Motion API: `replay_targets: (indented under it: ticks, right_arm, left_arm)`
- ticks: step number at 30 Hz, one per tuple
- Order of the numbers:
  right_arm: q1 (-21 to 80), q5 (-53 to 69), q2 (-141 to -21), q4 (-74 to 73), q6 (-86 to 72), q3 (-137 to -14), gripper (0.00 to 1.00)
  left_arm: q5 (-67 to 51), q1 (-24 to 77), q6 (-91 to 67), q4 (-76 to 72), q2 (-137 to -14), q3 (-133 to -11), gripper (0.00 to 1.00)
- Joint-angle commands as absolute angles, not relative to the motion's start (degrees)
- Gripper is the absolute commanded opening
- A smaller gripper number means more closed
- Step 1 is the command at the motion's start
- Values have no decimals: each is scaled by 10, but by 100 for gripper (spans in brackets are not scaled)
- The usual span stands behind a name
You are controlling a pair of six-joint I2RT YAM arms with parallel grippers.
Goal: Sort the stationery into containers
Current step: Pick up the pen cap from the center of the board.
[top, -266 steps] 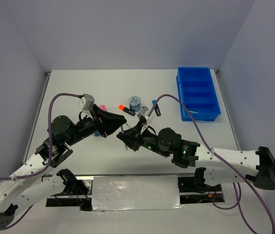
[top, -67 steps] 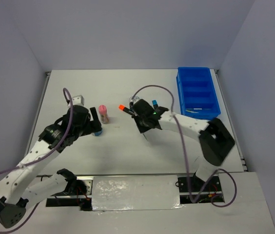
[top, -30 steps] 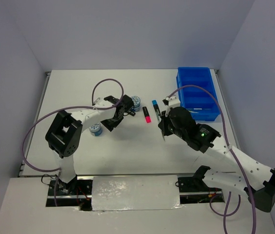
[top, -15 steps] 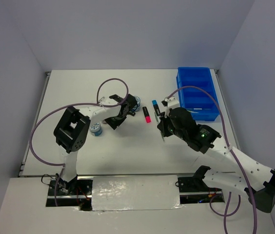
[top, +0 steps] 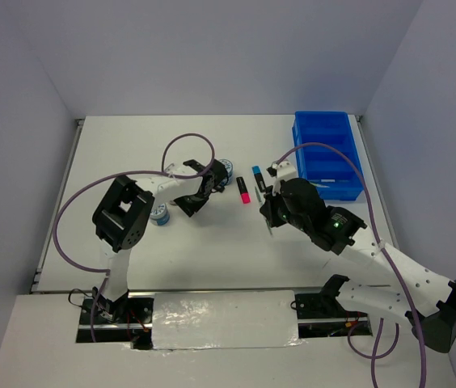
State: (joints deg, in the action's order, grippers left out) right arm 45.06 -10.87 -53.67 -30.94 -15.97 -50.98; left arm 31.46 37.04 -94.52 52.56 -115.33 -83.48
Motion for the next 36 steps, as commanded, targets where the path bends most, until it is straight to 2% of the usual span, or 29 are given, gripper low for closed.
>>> replay_targets:
  ticks: [1, 7, 9, 15, 19, 24, 30, 36]
  right_arm:
    - [448, -104, -532, -287, -152, -506, 0]
    - [448, -101, -531, -289, -153, -510, 0]
    - [448, -99, -531, -288, -153, -511, 0]
    - [448, -98, -531, -294, -155, -514, 0]
    - [448, -98, -526, -294, -156, -513, 0]
    - [448, -94, -524, -296, -156, -517, 0]
    - [447, -93, -521, -301, -156, -521, 0]
    - [448, -90, -521, -301, -157, -526, 0]
  left_arm:
    - [316, 371, -943, 524, -1162, -822, 52]
    - [301, 373, -935, 496, -1160, -793, 44]
    - [294, 374, -930, 489, -1159, -785, 37]
    - [294, 384, -928, 476, -1141, -768, 36]
    - [288, 384, -915, 459, -1133, -761, 23]
    - [281, 386, -905, 442, -1122, -747, 16]
    - [276, 388, -889, 421, -1107, -731, 1]
    - [293, 390, -864, 424, -1085, -743, 0]
